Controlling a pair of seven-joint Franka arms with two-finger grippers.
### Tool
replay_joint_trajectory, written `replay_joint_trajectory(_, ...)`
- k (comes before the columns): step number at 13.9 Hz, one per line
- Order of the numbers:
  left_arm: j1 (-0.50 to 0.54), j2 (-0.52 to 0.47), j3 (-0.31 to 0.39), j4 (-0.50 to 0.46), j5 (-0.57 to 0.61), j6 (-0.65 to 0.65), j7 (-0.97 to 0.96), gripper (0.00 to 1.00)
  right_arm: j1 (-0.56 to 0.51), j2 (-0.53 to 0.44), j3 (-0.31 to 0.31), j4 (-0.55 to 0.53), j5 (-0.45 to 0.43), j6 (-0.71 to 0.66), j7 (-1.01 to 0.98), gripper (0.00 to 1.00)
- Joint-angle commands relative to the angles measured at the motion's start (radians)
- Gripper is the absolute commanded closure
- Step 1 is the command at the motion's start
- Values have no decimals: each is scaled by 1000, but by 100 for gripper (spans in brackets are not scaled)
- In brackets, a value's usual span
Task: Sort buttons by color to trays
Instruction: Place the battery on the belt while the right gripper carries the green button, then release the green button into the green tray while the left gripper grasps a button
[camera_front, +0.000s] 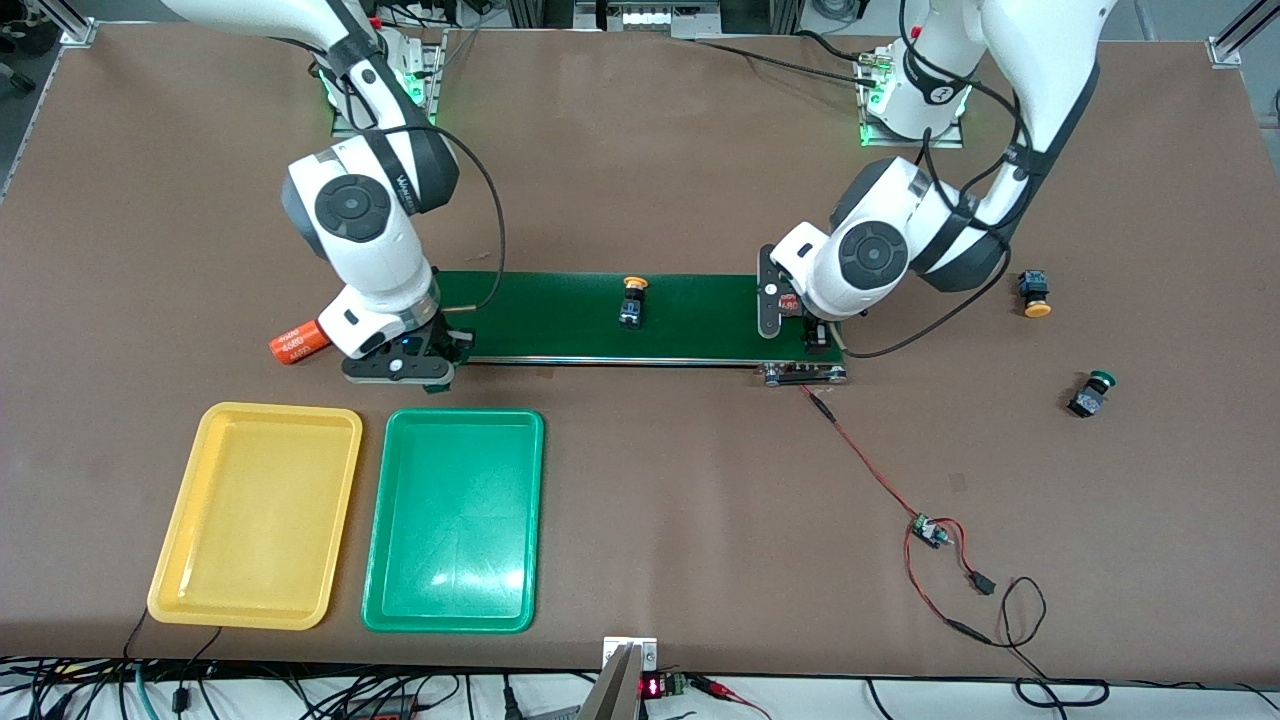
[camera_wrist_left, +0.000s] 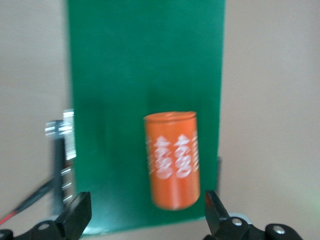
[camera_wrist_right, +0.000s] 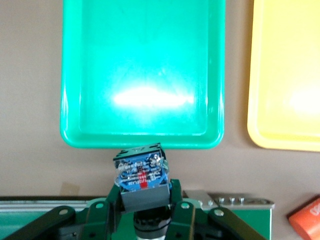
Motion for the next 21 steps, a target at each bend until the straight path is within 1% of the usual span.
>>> replay_joint_trajectory(1, 104, -133, 1, -11, 0, -14, 9, 0, -7, 102, -14, 139, 13, -15, -85, 78)
replay_joint_trajectory(2, 125, -173, 8, -20, 17, -28, 6, 0, -7, 138, -36, 185, 13, -12, -110, 78)
replay_joint_trajectory(3, 154, -173, 18, -20, 32, -40, 6, 0, -7, 178, -50, 233, 13, -6, -131, 78)
replay_joint_trajectory(4, 214, -172, 21, -20, 46, -45, 12, 0, -7, 213, -59, 263, 13, 10, -135, 77)
replay_joint_trajectory(5, 272, -164, 21, -26, 46, -49, 24, 0, -5, 245, -85, 274, 11, 52, -150, 75)
replay_joint_trajectory(7, 366, -161, 21, -47, 44, -46, 53, 0, -5, 338, -114, 276, 2, 214, -206, 75)
replay_joint_trajectory(8, 413, -143, 21, -46, 44, -48, 44, 0, -5, 375, -122, 276, 4, 294, -239, 75)
replay_joint_trajectory(9, 453, -129, 23, -46, 44, -51, 3, 0, -4, 393, -125, 276, 2, 344, -253, 75)
replay_joint_trajectory(11, 538, -80, 24, -43, 48, -65, -90, 0, 1, 426, -126, 277, 4, 363, -263, 75)
replay_joint_trajectory(12, 558, -54, 29, -31, 52, -59, -111, 0, 2, 446, -126, 282, 4, 392, -268, 75)
replay_joint_trajectory(13, 560, -31, 56, 9, 54, -57, -129, 0, 4, 452, -128, 282, 4, 407, -270, 74)
replay_joint_trajectory(14, 560, -8, 83, 62, 54, -58, -135, 0, 2, 452, -128, 284, 4, 409, -274, 49)
replay_joint_trajectory(15, 560, 18, 93, 112, 54, -58, -134, 0, -1, 452, -128, 284, 5, 409, -273, 15)
replay_joint_trajectory(16, 561, 54, 121, 167, 55, -60, -128, 0, -1, 452, -128, 284, 5, 409, -274, 1)
replay_joint_trajectory(17, 561, 90, 152, 207, 55, -60, -126, 0, 2, 449, -128, 284, 5, 406, -276, 0)
replay_joint_trajectory(19, 566, 138, 184, 239, 55, -62, -122, 0, 14, 424, -128, 282, 17, 371, -262, 0)
replay_joint_trajectory(20, 567, 149, 186, 244, 55, -62, -102, 0, 31, 396, -128, 284, 13, 288, -263, 0)
replay_joint_trajectory(21, 575, 181, 186, 255, 51, -62, -56, 0, 34, 371, -128, 284, 13, 219, -264, 0)
